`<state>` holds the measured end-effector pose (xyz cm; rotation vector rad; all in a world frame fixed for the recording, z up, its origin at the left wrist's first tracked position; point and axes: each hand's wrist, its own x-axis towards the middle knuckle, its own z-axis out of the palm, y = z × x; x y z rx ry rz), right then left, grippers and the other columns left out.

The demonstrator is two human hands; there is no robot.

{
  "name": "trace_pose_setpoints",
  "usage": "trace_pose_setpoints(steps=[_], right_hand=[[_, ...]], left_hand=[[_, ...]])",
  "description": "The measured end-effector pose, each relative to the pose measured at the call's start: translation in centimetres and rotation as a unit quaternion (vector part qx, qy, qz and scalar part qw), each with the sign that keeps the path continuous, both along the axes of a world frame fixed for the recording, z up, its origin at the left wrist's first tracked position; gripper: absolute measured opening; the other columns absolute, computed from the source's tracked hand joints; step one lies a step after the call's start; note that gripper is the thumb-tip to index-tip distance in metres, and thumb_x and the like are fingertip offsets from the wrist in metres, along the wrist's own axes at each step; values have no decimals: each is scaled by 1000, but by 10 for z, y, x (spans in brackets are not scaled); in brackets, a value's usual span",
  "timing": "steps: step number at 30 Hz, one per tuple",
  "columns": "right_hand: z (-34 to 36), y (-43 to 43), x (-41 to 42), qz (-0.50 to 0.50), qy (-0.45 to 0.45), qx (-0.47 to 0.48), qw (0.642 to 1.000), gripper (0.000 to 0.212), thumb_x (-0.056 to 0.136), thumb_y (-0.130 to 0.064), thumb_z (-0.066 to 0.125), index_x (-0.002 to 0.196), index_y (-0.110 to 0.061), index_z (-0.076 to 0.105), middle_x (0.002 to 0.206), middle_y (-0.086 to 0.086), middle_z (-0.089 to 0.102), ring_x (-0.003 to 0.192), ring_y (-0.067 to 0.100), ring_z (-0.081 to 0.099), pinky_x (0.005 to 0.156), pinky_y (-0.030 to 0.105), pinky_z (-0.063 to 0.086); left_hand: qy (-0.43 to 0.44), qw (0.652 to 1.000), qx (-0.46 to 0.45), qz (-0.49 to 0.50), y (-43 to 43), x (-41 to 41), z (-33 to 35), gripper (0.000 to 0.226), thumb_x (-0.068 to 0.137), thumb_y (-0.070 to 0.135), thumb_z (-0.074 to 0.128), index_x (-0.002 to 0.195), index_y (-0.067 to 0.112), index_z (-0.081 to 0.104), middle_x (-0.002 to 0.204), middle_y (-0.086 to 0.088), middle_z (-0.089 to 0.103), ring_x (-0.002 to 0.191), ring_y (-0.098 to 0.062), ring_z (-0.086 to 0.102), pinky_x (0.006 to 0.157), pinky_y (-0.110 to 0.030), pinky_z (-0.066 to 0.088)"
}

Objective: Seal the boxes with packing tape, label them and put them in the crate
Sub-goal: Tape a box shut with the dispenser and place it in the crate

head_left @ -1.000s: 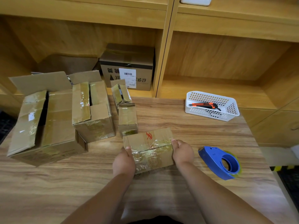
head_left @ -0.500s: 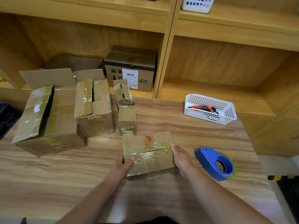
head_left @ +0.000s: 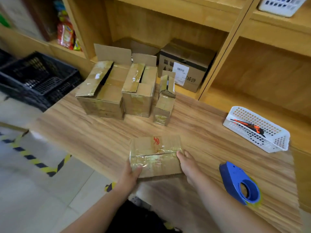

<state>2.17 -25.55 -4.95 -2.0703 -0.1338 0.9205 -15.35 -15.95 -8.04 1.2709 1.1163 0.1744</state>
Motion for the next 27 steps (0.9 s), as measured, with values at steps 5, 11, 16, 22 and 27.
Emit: trace_pose_setpoints(steps=[5,11,16,22,27], right_hand=[[6,23,-37,75,36,13,996,43,101,-24,43,139,-4,40,138,14,46,122,23,45,77,18,31],[6,72,-88,156,77,36,984,49,100,-27,45,143,-7,34,142,13,42,122,24,45,85,23,33],[8,127,-136,205,103,55,972,45,96,-25,53,138,-13,43,105,-1,54,92,15,53,79,27,43],[7,212,-202,257,105,57,959,21,93,-15,55,111,-6,48,90,-4,57,72,10,55,60,27,45],[3,289,-269,267,87,78,957,31,91,-18,60,120,-11,53,95,-3,63,82,13,61,64,27,50]], left_hand=[[39,994,-30,98,4,-49,-6,45,80,52,54,122,46,39,118,1,61,108,-23,58,99,-47,43],[-1,978,-22,207,25,-105,11,37,97,18,44,134,20,40,97,3,60,85,-10,58,63,-21,43],[-26,960,1,280,57,-155,25,36,96,14,46,132,17,42,93,6,56,80,-4,54,55,-14,40],[-28,949,29,313,122,-231,33,23,89,25,52,99,46,53,114,-1,56,109,-19,52,90,-34,45],[-17,947,29,320,200,-302,44,24,92,21,51,108,38,53,109,0,43,111,-20,44,97,-35,38]])
